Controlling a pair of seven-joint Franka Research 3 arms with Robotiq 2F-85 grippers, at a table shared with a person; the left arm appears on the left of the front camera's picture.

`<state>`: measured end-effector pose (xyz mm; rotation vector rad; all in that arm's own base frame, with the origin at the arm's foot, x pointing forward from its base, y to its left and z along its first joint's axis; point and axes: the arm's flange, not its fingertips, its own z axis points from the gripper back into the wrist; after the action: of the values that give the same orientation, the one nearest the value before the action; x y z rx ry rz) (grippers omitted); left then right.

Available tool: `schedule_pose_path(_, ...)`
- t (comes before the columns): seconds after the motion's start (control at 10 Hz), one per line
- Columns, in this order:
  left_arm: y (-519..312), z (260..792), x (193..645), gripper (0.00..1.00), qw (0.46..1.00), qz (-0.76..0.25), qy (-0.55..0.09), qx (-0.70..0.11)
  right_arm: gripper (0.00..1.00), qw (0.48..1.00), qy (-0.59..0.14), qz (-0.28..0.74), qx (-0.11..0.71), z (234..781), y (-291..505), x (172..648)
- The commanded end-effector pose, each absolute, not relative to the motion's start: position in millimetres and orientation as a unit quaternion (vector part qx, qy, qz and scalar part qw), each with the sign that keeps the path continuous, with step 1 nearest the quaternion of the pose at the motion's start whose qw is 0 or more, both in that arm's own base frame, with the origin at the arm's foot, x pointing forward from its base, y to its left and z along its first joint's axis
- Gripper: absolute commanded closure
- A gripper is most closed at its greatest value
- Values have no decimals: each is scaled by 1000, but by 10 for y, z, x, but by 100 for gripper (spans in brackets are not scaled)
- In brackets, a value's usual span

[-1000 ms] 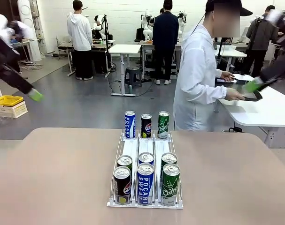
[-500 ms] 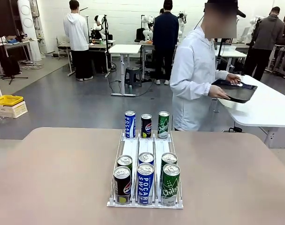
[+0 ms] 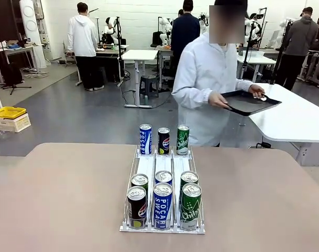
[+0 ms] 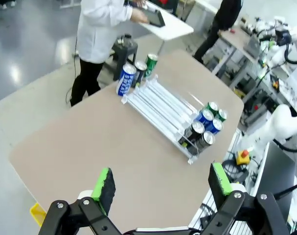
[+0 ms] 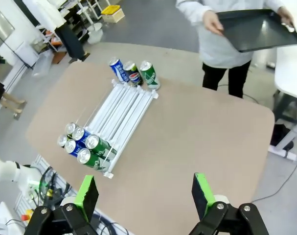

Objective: Retrieve and hand over the desired beverage to the person.
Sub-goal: Pick up a can of the same type that the person held from the Automatic Can Dispenser.

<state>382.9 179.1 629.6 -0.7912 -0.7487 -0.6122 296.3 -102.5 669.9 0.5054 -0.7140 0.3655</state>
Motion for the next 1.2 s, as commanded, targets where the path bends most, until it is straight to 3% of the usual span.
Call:
schedule_pose_path(0.0,1656,6216,3623,0,790,-291,-398,-363,0,894,-349,154,235,6569,-951,2928)
schedule_pose_path(0.3,1465,6220,3392,0,793,-312,-414,-319,0,899,-321,173,241,6492,-768,3094)
schedule_pose_path(0.4,1688,6291,3549,0,793,-291,-397,-358,0,891,-345,173,240,6582,-958,2955)
schedule_pose_path(1.1,1688,6291,3549,0,793,-291,-397,-358,0,891,-345,173,240,6582,-958,2955)
